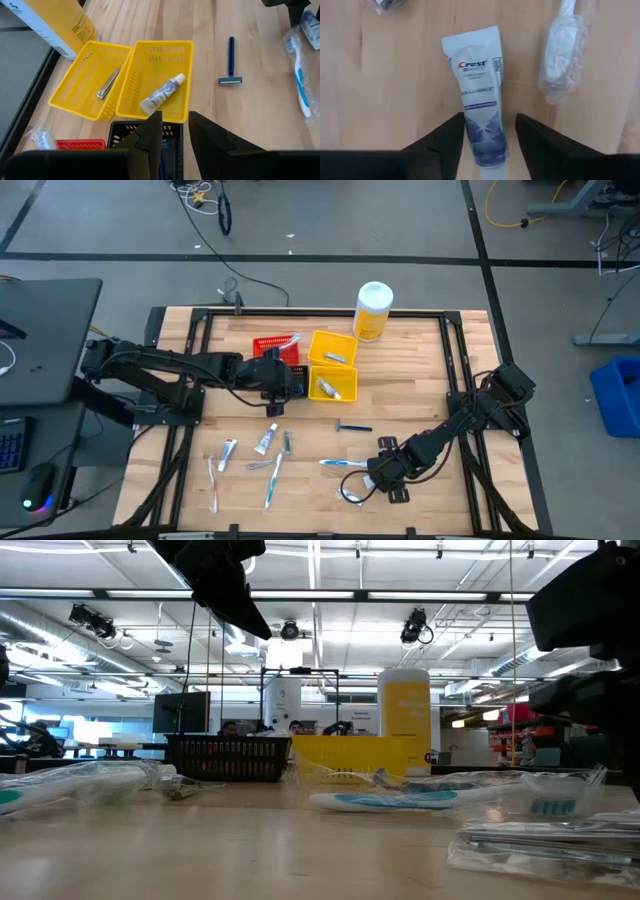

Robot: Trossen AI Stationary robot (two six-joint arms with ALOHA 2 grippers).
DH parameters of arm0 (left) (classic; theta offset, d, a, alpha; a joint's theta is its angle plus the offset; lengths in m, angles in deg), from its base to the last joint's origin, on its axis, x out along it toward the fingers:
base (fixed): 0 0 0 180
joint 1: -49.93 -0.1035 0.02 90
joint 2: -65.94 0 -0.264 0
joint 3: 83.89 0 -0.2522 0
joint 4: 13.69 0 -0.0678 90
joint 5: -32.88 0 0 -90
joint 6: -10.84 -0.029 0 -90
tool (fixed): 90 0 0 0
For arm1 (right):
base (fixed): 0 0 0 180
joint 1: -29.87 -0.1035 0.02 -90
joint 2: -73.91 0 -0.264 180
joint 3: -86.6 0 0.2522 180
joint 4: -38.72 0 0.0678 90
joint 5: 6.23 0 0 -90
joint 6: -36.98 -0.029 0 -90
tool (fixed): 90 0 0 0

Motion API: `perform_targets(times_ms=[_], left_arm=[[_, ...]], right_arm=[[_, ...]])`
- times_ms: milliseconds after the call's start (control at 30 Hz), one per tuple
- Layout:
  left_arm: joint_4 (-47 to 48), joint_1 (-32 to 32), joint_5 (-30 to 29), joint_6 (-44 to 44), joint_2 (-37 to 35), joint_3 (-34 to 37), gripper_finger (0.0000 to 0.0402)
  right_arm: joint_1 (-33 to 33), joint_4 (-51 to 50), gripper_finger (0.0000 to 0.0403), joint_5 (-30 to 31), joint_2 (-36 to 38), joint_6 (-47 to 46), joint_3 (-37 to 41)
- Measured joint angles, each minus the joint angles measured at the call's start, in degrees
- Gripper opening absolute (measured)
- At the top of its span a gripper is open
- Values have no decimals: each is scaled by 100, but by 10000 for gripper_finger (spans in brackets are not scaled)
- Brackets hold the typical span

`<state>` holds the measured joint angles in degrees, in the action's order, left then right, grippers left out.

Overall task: Pick & Place Travel size toiletries
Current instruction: Put the white toothpaste into the bottom yellow bin

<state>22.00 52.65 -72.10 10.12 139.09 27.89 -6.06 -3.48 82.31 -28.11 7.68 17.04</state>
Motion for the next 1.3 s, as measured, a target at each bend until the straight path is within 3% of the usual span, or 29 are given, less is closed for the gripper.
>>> perform_targets(times_ms=[267, 433, 600, 700, 800, 900, 967, 1133, 1300], left_arm=[[-26, 0, 2, -64, 0, 0, 103], [-128, -2, 4, -161, -52, 0, 103], [-160, -2, 2, -221, -90, 0, 103], [-288, -2, 7, -237, -85, 0, 103], [-393, -2, 17, -237, -85, 0, 103], [-383, -2, 18, -232, -85, 0, 103], [-385, -2, 20, -222, -85, 0, 103], [-386, -2, 20, -231, -85, 0, 103], [-378, -2, 22, -270, -84, 0, 103]], right_arm=[[3, 24, 111, 22, 73, 22, 13], [-8, 316, 93, -150, 276, 60, -134], [83, 458, 86, 51, 597, 386, -315], [275, 469, 86, 494, 872, 1032, -367], [627, 585, 85, 1348, 1119, 1964, -371], [1140, 756, 85, 2336, 1224, 2657, -371], [1594, 977, 85, 2609, 1208, 2936, -371], [2822, 1402, 85, 2170, 978, 2966, -371], [3677, 1443, 85, 1255, 621, 2956, -371]])
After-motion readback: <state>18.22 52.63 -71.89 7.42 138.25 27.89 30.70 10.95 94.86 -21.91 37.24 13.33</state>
